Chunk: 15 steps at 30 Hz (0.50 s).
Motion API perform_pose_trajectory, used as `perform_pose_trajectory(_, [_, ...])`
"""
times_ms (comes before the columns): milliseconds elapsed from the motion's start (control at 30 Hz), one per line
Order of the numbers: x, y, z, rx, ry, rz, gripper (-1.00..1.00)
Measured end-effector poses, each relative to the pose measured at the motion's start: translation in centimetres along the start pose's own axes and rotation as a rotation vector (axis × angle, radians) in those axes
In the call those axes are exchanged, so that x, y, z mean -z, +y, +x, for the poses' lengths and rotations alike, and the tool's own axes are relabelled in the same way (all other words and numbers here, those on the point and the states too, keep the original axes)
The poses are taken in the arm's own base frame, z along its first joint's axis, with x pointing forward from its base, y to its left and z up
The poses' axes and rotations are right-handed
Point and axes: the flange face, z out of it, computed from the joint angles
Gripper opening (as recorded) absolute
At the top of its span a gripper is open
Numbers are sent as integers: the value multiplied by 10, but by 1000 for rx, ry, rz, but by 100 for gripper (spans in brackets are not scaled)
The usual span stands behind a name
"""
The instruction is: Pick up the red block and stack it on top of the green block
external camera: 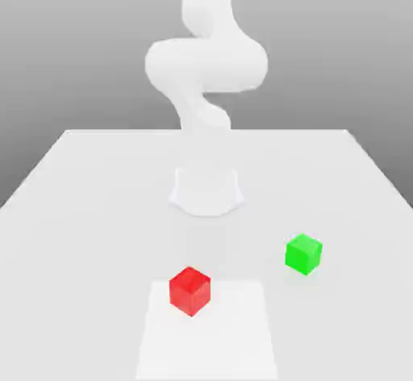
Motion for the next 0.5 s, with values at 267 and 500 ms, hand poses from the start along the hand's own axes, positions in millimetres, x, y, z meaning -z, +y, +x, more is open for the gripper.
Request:
perform_pose_trajectory(267, [-185,73,-57,310,-271,-131,0])
perform_pose_trajectory(500, [-296,169,-161,619,-548,-216,0])
